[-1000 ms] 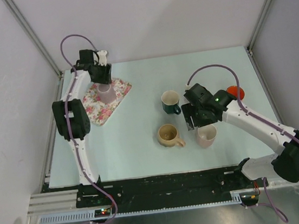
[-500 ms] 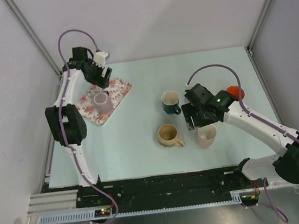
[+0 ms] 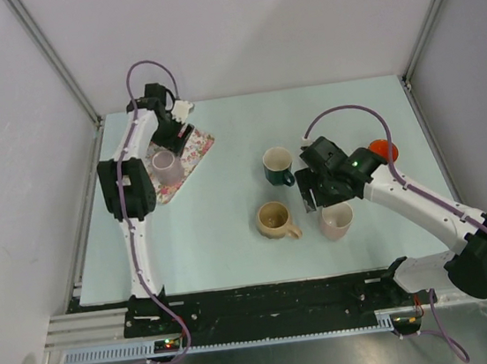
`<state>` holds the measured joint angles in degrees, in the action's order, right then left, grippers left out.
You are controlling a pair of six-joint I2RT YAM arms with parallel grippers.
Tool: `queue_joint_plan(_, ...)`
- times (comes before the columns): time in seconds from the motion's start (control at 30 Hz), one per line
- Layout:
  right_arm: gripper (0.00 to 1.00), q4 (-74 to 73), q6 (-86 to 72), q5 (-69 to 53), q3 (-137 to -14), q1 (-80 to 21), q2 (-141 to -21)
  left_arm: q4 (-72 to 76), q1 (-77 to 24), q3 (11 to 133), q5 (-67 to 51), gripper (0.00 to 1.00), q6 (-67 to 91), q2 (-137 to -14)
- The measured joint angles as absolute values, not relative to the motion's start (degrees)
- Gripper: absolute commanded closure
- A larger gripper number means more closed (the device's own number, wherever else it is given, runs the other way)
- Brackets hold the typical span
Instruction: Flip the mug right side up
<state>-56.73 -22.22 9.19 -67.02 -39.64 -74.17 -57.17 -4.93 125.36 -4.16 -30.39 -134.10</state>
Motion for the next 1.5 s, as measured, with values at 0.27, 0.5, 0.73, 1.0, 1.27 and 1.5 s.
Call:
queue_joint_plan(0.27, 0.25, -55.7, -22.2, 9.1, -66.9, -39.6, -74.4, -60.1, -5.7, 125.4, -0.3, 0.76, -31.1, -137.4)
queue_joint_plan(0.5, 0.25, -55.4, -22.1, 9.1, -66.9, -39.5, -74.4, -61.9, -5.9, 125.4, -0.3, 1.00, -31.6, -138.1)
queue_joint_plan(0.73, 0.25, -55.1, -21.8, 9.1, -66.8, -39.4, -73.8, -62.6, -5.8, 125.4, -6.3, 1.00, -31.6, -136.9)
queue_joint_plan(1.0, 0.24, -54.0, -21.7, 9.1, -66.9, -39.5, -71.8, -63.3, -5.9, 129.4, -16.2, 1.00, -30.4, -132.5)
queue_joint_plan(1.27, 0.01, -49.9, -19.2, 6.8, -71.3, -39.9, -69.7, -63.5, -6.0, 134.0, -25.0, 1.00, -24.0, -126.3)
queue_joint_plan(1.5, 0.00, -25.4, -22.8, -8.5, -73.1, -39.6, -69.4, -64.0, -8.3, 134.1, -33.8, 1.00, -16.9, -115.0)
